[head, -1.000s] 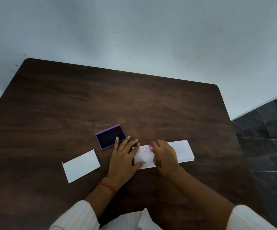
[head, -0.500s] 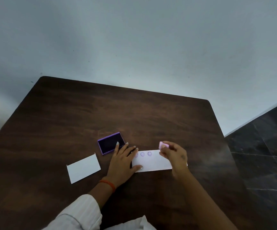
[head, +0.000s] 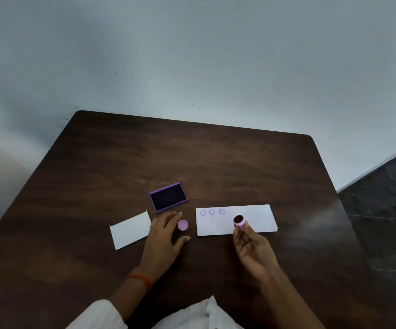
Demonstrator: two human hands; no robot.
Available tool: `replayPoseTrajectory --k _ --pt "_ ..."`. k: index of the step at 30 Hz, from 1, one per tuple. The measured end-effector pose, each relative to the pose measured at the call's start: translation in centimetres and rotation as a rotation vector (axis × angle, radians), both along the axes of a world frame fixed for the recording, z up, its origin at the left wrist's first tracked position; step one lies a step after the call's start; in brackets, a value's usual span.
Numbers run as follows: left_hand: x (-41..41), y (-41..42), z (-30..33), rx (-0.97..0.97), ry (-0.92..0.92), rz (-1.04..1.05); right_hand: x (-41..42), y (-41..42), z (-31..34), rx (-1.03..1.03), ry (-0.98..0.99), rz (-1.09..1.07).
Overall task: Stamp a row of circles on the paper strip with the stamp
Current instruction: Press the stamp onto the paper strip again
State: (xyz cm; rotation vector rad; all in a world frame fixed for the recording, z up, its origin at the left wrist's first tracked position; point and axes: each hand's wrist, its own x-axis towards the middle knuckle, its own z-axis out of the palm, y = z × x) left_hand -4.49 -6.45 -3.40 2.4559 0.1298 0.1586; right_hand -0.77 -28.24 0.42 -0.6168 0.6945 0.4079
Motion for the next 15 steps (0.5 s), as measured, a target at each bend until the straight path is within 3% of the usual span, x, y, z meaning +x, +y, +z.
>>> replayPoseTrajectory --k 7,15 --pt "0.6 -0.6 -0.1 -0.006 0.127 0.066 -0.7 0.3 -0.9 0.010 0.021 0.023" --pt "1.0 -0.9 0.2 -0.008 0.124 0.053 -1.0 0.6 -0.6 0.006 0.033 0.050"
